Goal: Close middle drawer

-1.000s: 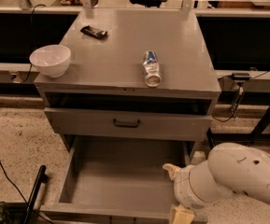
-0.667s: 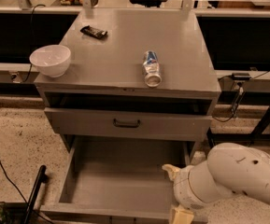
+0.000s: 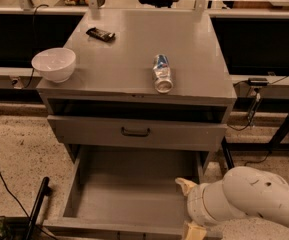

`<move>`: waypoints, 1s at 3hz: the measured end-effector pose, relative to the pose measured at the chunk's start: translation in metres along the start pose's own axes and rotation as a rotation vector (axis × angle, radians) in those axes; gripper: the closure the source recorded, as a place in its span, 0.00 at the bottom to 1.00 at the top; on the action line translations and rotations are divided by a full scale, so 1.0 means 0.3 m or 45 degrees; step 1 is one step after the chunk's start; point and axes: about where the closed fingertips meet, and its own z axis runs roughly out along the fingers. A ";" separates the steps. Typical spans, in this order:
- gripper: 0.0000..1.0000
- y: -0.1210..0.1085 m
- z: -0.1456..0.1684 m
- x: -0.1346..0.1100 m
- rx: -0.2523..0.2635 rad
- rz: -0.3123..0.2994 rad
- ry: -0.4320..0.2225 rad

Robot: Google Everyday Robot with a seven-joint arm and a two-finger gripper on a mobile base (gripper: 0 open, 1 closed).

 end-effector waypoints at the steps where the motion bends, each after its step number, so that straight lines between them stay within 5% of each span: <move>1: 0.00 -0.048 0.131 0.070 0.043 -0.075 -0.082; 3: 0.00 -0.047 0.358 0.180 0.052 -0.140 -0.115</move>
Offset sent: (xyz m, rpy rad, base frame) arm 0.0362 0.0012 -0.1365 0.1050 -0.1240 0.1008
